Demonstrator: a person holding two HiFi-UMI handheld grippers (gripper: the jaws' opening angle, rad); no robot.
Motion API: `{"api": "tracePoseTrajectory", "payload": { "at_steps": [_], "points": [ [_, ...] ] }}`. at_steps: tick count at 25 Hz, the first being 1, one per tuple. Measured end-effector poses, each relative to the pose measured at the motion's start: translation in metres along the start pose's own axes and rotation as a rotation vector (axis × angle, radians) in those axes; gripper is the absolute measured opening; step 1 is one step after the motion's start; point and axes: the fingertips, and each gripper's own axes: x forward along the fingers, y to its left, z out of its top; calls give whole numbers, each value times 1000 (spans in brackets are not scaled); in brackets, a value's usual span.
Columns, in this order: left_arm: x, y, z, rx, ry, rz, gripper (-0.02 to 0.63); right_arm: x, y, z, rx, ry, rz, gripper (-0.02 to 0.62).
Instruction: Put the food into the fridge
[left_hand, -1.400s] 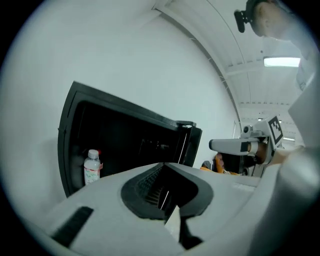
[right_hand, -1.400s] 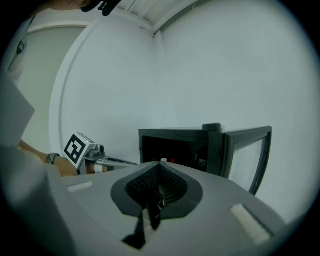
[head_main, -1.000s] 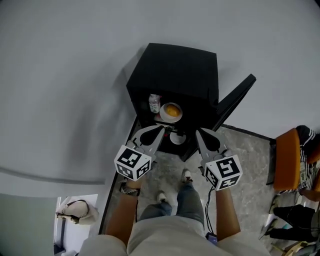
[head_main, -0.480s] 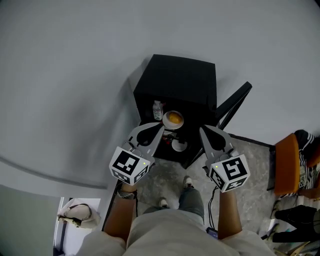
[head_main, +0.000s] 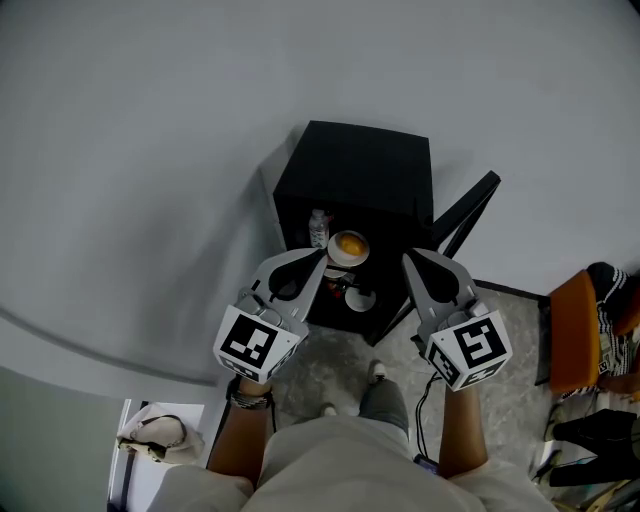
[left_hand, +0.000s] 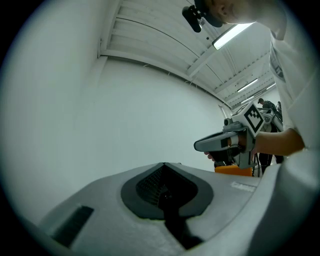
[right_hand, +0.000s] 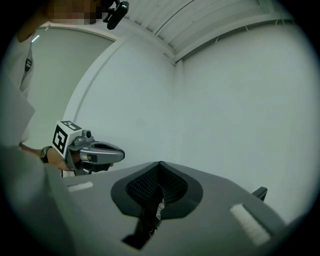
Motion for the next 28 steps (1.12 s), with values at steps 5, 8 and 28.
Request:
{"api": "tracePoseTrajectory", "payload": {
  "at_steps": [5, 8, 28],
  "points": [
    [0, 2, 6, 25, -11, 5, -3, 4, 4, 1, -12, 4, -3, 6],
    [1, 2, 3, 13, -8, 7, -3, 7, 5, -4, -13, 19, -4, 6],
    [11, 3, -12, -11, 13, 0, -3, 15, 3, -19, 3, 45, 2, 6]
  ]
}}
